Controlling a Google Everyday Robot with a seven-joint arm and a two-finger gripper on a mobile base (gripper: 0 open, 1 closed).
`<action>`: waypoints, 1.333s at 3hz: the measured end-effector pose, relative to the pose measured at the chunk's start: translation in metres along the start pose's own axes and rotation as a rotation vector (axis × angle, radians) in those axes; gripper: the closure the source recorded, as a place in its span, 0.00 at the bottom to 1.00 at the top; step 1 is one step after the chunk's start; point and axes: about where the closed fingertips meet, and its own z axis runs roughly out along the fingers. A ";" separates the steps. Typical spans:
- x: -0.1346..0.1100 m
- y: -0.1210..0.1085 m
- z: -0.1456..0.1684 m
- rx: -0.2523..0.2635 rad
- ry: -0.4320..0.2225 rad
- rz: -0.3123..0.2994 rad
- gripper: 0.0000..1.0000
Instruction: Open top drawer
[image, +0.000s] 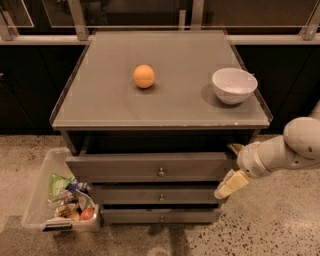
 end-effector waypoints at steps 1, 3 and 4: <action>0.001 0.011 -0.005 -0.040 0.012 0.020 0.00; -0.001 0.029 -0.009 -0.122 0.033 0.050 0.00; -0.018 0.023 0.004 -0.140 0.023 -0.004 0.00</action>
Offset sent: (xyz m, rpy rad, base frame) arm -0.1463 0.0203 0.0707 0.1382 0.5679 0.1408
